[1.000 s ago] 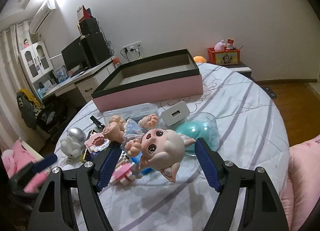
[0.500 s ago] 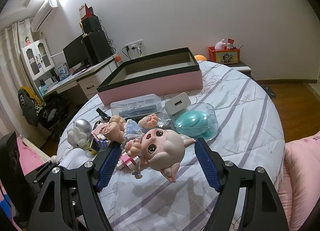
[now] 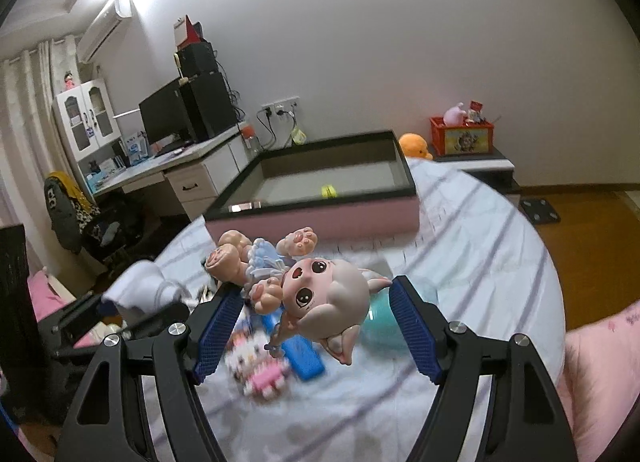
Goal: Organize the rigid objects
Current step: 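Carry the hair-dryer toy and pig doll into the pink box and release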
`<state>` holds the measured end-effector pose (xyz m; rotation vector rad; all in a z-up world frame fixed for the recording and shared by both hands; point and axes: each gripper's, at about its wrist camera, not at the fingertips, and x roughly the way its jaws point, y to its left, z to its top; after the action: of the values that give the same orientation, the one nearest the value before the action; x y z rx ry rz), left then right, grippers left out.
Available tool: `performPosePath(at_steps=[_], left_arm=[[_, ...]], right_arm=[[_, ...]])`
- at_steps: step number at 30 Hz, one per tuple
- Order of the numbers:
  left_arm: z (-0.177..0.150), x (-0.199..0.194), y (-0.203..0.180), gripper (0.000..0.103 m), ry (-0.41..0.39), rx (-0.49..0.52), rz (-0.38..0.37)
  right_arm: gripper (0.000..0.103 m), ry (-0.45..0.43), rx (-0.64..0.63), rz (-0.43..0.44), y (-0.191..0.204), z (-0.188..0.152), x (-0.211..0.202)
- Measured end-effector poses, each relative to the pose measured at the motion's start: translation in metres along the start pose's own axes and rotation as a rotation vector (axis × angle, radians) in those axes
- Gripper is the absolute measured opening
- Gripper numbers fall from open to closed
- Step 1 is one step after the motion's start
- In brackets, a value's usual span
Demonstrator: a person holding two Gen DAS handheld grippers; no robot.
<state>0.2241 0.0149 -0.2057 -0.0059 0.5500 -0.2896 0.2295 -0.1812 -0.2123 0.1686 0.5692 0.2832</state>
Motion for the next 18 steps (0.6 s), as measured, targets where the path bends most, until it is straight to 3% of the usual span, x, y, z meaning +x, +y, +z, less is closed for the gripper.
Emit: performPosePath(at_steps=[5,9,15,18], left_arm=[[0.056,0.024,0.013,0.066,-0.027,0.012,0.016],[0.101,0.063,0.024,0.066,0.001,0.031,0.028],[0.152,0.142,0.048,0.065,0.123,0.002,-0.015],[0.166,0.185,0.061,0.066,0.199,0.006,0.019]], right_arm=[[0.076,-0.005,-0.059,-0.015,0.002,0.043,0.022],[0.076,0.01,-0.104,-0.024,0.004,0.081,0.054],[0.076,0.107,-0.121,-0.05,-0.005,0.132,0.128],[0.076,0.172,-0.122,-0.07,-0.013,0.148,0.17]])
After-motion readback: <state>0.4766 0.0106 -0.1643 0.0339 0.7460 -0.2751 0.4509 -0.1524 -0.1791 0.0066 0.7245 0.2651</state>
